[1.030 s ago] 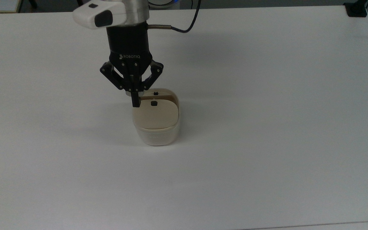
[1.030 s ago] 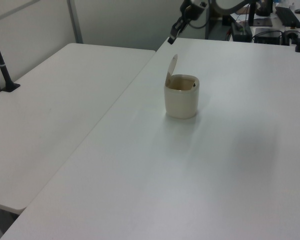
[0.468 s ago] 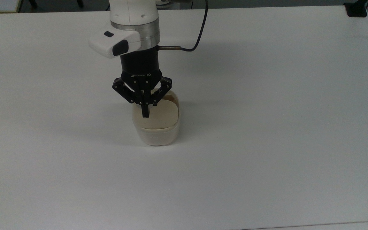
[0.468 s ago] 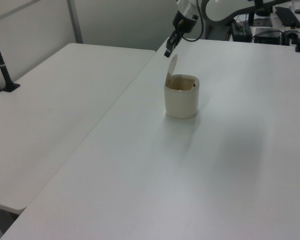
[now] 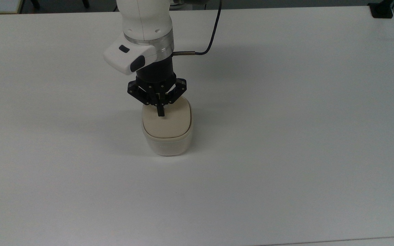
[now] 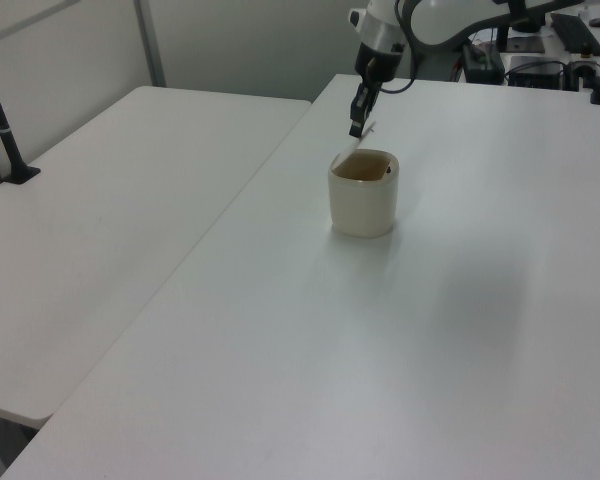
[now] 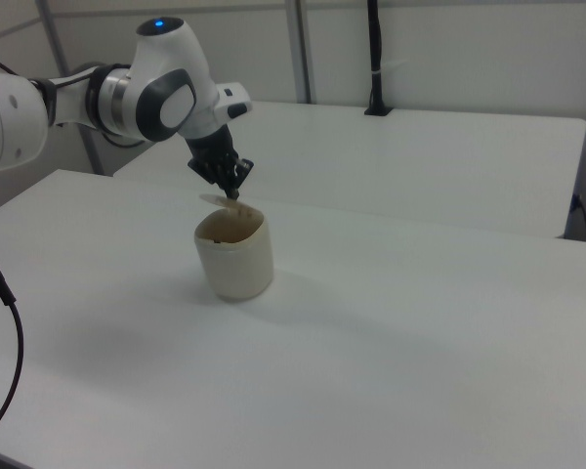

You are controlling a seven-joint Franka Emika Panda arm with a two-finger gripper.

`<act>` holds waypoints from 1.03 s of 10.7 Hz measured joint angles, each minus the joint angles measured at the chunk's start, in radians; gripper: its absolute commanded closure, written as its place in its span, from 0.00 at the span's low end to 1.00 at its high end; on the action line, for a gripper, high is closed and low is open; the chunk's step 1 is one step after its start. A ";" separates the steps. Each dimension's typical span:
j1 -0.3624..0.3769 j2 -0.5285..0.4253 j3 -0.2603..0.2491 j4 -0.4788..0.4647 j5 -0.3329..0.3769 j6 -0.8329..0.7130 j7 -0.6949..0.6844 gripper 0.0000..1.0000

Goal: Close the trash bin

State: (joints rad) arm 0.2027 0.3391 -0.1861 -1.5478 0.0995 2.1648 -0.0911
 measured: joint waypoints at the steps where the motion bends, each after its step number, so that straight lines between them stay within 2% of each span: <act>1: 0.002 0.003 0.000 -0.016 0.000 -0.009 -0.003 1.00; 4: 0.017 0.016 0.006 -0.063 -0.002 -0.010 -0.005 1.00; 8: 0.022 0.017 0.013 -0.067 -0.025 -0.010 -0.005 1.00; 10: 0.021 0.012 0.013 -0.066 -0.025 -0.011 -0.005 0.90; 11: 0.019 0.000 0.013 -0.064 -0.025 -0.037 -0.003 0.74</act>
State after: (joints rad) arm 0.2214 0.3390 -0.1730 -1.6122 0.0745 2.1282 -0.0943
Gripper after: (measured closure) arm 0.969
